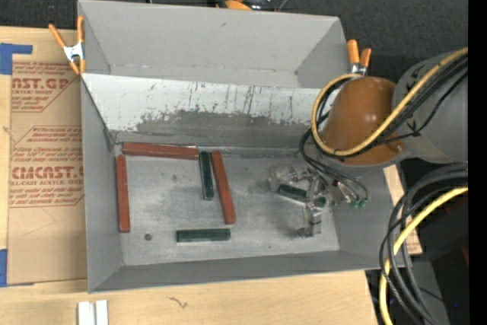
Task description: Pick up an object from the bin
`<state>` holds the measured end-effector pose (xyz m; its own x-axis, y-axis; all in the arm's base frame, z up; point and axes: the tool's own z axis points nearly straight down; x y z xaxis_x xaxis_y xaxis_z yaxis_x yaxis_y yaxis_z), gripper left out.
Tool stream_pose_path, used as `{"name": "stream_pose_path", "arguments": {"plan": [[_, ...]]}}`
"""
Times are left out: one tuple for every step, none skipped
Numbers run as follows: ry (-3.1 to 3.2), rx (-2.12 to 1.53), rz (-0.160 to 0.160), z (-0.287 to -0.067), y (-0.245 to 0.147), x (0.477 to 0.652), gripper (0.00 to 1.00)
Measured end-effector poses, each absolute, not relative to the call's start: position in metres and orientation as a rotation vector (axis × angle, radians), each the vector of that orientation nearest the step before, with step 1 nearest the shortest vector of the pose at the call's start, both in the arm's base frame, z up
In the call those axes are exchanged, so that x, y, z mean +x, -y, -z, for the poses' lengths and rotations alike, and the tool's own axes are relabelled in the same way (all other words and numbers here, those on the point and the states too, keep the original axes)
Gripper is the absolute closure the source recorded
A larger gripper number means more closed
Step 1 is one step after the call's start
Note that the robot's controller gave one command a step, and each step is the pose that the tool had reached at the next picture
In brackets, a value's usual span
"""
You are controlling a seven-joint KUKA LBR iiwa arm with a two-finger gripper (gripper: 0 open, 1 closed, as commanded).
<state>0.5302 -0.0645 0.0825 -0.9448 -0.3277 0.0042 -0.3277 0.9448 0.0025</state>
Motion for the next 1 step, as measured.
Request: {"name": "stream_pose_path", "arguments": {"plan": [[3.107,0.477,-0.004,-0.0705,0.1188,0.5507,0.0]]}}
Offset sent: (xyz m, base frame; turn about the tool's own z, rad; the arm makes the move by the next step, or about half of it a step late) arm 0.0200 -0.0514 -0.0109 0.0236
